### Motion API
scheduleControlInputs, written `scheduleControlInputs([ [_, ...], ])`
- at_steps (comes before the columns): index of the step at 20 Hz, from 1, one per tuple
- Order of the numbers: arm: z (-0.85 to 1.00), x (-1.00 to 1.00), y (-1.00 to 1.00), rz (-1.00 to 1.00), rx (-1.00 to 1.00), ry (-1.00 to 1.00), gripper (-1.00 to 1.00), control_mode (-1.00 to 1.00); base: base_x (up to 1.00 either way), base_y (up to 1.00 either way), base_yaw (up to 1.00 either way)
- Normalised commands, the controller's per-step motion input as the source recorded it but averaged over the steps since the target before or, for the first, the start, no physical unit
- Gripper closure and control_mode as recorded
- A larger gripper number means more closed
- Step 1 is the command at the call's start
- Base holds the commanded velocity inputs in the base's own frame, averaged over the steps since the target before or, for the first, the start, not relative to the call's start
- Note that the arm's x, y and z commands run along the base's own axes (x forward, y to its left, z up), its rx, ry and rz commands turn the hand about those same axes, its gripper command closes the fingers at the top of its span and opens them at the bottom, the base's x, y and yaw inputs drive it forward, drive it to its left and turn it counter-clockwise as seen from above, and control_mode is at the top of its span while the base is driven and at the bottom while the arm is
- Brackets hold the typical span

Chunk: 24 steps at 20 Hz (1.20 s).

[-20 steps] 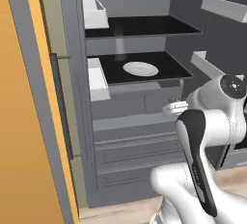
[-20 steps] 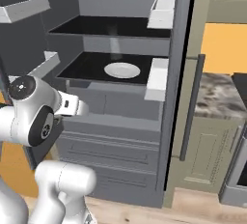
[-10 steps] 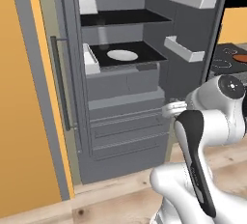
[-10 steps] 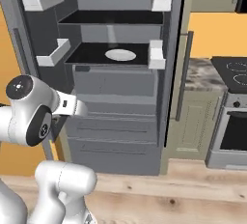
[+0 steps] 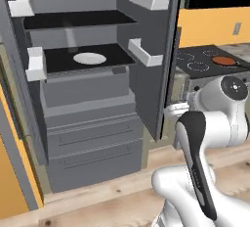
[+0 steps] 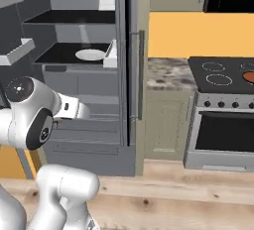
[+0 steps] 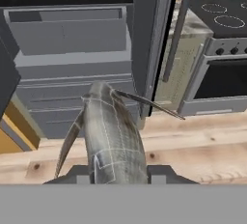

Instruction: Retrieve the fish from the fridge and place it on the saucepan with marinade on the stove.

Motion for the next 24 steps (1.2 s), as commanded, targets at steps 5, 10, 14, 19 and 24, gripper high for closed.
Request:
scheduleControlInputs([
  [5, 0.0, 0.0, 0.0, 0.0, 0.0, 0.0, 1.0, 1.0, 0.15, -1.0, 0.02],
  [10, 0.0, 0.0, 0.0, 0.0, 0.0, 0.0, 1.0, 1.0, 0.27, -1.0, 0.02],
  [14, 0.0, 0.0, 0.0, 0.0, 0.0, 0.0, 1.0, 1.0, 0.4, -1.0, 0.0],
  [19, 0.0, 0.0, 0.0, 0.0, 0.0, 0.0, 1.0, 1.0, 0.66, -1.0, 0.03],
  [24, 0.0, 0.0, 0.0, 0.0, 0.0, 0.0, 1.0, 1.0, 0.9, -0.71, 0.03],
])
